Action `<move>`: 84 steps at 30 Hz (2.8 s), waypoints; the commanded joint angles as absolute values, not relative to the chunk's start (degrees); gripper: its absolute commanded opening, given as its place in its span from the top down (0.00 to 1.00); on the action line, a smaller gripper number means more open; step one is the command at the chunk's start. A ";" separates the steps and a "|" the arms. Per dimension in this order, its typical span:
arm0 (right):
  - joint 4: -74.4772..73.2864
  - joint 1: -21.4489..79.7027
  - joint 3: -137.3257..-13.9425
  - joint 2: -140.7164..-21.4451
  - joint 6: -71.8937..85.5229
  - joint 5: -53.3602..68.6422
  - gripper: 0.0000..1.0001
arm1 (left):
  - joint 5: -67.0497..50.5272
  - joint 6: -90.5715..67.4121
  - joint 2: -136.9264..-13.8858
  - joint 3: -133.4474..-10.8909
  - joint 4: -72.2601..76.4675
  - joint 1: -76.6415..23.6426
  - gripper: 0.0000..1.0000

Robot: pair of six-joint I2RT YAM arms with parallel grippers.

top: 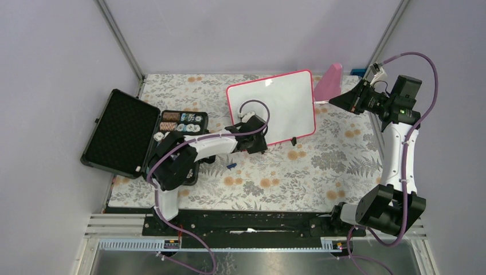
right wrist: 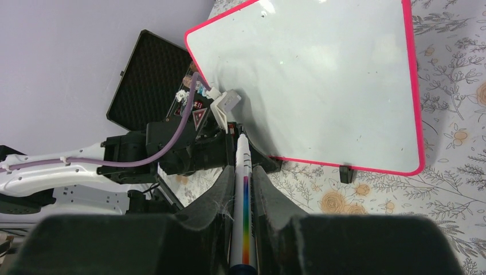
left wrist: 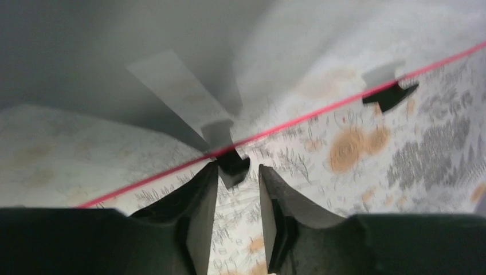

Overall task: Write a sentence on the whiteboard
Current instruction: Move the whiteboard to the center of the board, then write a sentence on the whiteboard.

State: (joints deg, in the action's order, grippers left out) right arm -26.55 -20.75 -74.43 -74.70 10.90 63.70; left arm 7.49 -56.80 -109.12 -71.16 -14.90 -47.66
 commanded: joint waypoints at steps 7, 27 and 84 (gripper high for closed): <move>-26.64 -21.09 -76.14 -72.97 10.02 64.86 1.00 | -0.69 -48.59 -101.89 -70.46 -21.88 -50.15 0.34; -28.29 -12.81 -78.43 -73.78 2.58 61.48 1.00 | -43.88 -13.45 -79.20 -69.35 -21.56 -27.73 0.01; -13.27 14.88 -82.83 -87.20 -3.94 45.26 1.00 | -54.41 -16.59 -106.78 -74.49 11.25 -10.40 0.85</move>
